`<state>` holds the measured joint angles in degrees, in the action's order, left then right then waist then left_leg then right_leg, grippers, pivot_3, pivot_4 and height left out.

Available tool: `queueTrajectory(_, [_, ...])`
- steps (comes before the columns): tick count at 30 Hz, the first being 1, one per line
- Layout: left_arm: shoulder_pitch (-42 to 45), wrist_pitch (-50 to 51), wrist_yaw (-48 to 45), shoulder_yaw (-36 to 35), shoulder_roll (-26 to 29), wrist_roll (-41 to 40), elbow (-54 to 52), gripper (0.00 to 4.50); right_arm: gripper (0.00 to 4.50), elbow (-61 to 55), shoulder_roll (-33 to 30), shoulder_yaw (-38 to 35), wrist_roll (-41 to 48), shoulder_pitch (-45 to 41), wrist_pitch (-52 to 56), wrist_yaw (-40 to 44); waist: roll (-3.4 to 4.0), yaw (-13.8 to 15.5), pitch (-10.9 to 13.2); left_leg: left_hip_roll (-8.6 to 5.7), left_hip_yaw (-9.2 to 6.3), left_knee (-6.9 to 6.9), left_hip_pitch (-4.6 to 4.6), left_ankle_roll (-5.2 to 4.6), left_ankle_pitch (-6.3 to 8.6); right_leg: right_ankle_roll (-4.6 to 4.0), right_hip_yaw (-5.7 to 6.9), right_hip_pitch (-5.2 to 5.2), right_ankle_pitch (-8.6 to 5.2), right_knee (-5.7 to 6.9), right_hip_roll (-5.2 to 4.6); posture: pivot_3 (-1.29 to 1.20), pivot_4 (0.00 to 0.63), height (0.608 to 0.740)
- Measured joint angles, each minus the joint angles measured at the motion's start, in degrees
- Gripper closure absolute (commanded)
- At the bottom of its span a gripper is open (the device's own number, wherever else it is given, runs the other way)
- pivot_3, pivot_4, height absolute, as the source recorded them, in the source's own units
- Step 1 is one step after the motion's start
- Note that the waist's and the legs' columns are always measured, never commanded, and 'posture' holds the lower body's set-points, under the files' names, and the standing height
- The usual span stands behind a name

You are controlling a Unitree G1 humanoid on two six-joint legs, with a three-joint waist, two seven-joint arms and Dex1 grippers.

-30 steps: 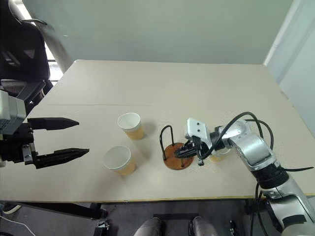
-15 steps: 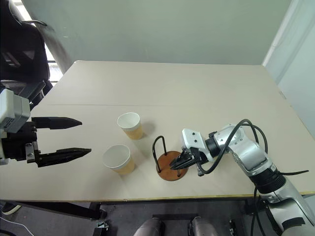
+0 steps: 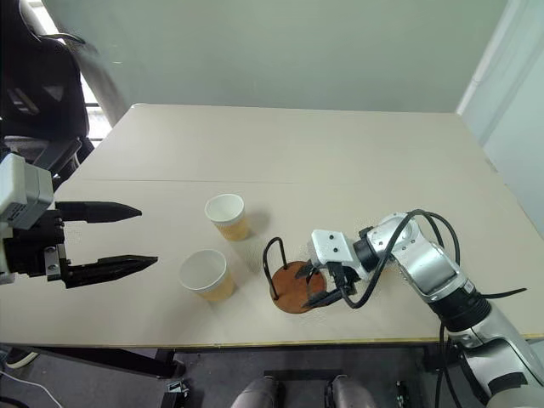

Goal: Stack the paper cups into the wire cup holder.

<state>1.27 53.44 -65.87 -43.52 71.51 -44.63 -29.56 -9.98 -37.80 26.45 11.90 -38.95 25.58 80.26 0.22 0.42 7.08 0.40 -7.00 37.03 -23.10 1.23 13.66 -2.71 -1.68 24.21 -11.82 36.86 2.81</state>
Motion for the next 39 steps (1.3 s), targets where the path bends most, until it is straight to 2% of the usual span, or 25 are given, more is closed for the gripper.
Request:
queueTrajectory(2, [0.2, -0.1, 0.0, 0.3, 0.0, 0.0, 0.1, 0.00, 0.03, 0.0, -1.5, 0.1, -0.8, -0.1, -1.1, 1.0, 0.00, 0.0, 0.0, 0.00, 0.00, 0.00, -0.02, 0.00, 0.02, 0.02, 0.00, 0.00, 0.01, -0.02, 0.00, 0.00, 0.150, 0.740])
queueTrajectory(15, [2.8, -3.0, 0.0, 4.8, 0.1, 0.8, 1.9, 0.00, 0.03, -1.5, -13.9, -2.8, -2.5, -4.9, -9.0, 9.6, -0.01, 0.1, 0.0, 0.01, 0.00, -0.02, -0.03, 0.02, 0.08, 0.06, 0.01, 0.02, 0.03, -0.03, 0.00, 0.00, 0.150, 0.740])
queueTrajectory(23, [9.9, -8.7, 0.0, 13.5, 0.0, 2.6, 7.5, 0.00, 0.03, -2.4, -24.0, -7.9, -0.3, -6.4, -11.6, 12.0, -0.03, 0.3, 0.0, 0.01, 0.01, -0.02, -0.03, 0.03, 0.08, 0.05, 0.01, 0.03, 0.00, -0.03, 0.00, 0.00, 0.150, 0.740])
queueTrajectory(26, [13.6, -10.3, 0.0, 17.0, 0.0, 2.6, 9.0, 0.00, 0.03, -0.5, -25.3, -9.7, -1.5, -7.5, -11.7, 11.6, -0.06, 0.3, 0.0, 0.01, 0.01, -0.02, -0.01, 0.02, 0.07, 0.09, 0.01, 0.01, 0.02, -0.02, 0.00, 0.00, 0.150, 0.740])
queueTrajectory(30, [15.1, -11.0, -0.6, 20.0, -0.2, 2.6, 10.1, 0.00, 0.03, 2.4, -25.3, -9.2, -4.9, -3.7, -12.0, 10.4, -0.07, 0.3, 0.0, 0.01, 0.02, -0.02, -0.04, 0.00, 0.09, 0.41, -0.01, 0.02, 0.20, -0.06, 0.00, 0.00, 0.150, 0.740])
queueTrajectory(39, [14.6, -9.3, -3.6, 17.3, -0.5, -2.6, 7.9, 0.00, 0.03, 5.0, -19.6, -6.2, -8.9, -2.2, -12.1, 9.8, -0.08, 0.1, 0.0, 0.01, 0.04, -0.02, -0.04, -0.06, 0.11, 0.54, -0.01, 0.00, 0.23, -0.08, 0.01, 0.00, 0.150, 0.740])
